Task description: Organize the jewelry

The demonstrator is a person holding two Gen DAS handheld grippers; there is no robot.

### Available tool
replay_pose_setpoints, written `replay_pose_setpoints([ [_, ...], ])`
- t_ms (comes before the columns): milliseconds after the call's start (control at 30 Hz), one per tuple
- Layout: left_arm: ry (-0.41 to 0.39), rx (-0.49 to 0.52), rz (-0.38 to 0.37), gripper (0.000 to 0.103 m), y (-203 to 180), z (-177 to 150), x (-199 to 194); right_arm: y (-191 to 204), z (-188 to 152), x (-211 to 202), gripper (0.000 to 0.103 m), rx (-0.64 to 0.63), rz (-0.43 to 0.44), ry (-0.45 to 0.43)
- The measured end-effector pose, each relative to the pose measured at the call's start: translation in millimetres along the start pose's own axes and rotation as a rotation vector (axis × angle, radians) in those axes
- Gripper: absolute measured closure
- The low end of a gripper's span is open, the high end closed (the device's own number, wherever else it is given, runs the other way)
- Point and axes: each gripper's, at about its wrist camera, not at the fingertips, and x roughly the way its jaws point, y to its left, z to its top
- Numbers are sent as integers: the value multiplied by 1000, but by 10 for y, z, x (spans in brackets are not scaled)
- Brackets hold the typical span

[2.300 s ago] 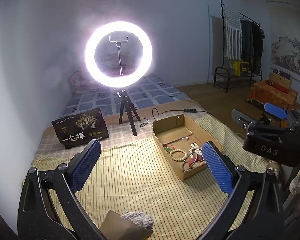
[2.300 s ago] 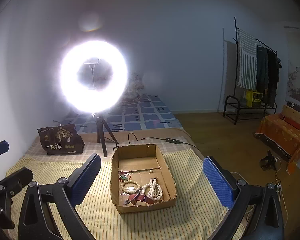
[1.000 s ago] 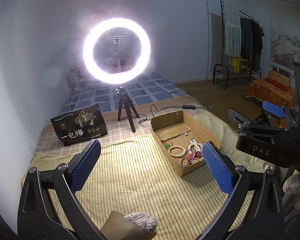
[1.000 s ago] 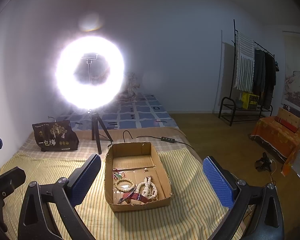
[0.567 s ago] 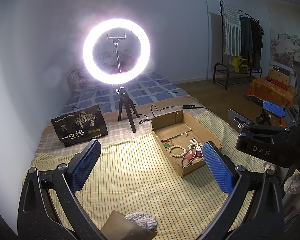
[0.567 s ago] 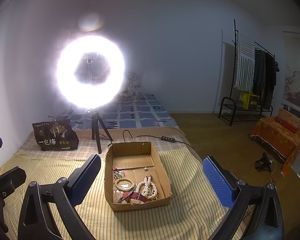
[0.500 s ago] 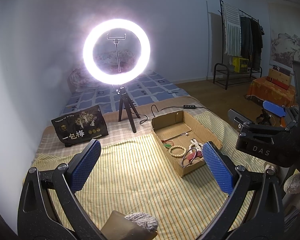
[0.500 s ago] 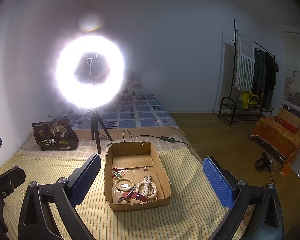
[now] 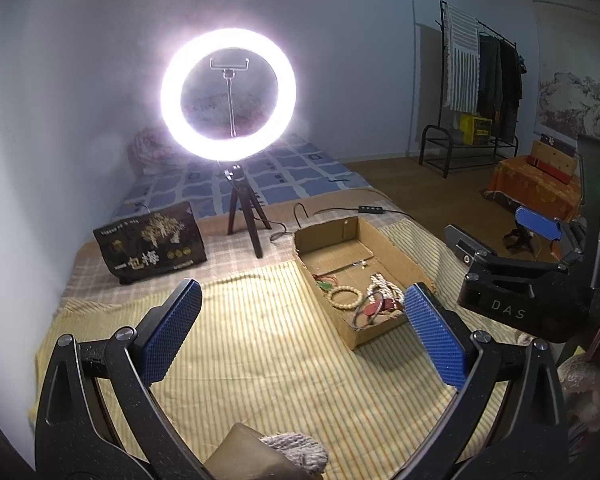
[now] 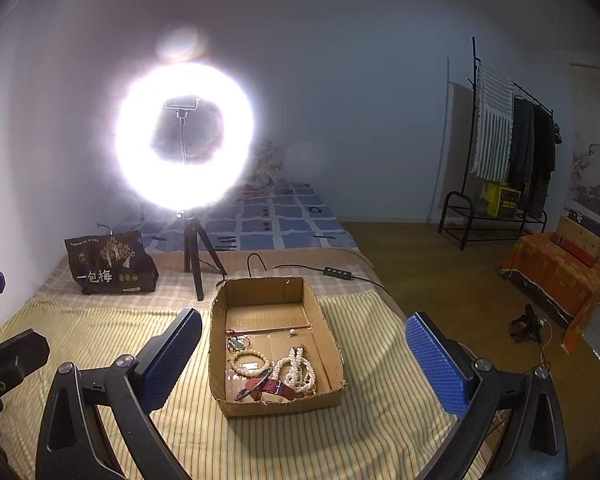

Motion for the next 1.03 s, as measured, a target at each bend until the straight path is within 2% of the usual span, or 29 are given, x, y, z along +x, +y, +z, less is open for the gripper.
replay_pose_setpoints([
  [833,1,-6,-5,0,25,12,17,-11,-34,23,0,-7,8,14],
  [1033,-13,-2,29,0,31,23,-8,-5,-55,46,0,-12,13,26],
])
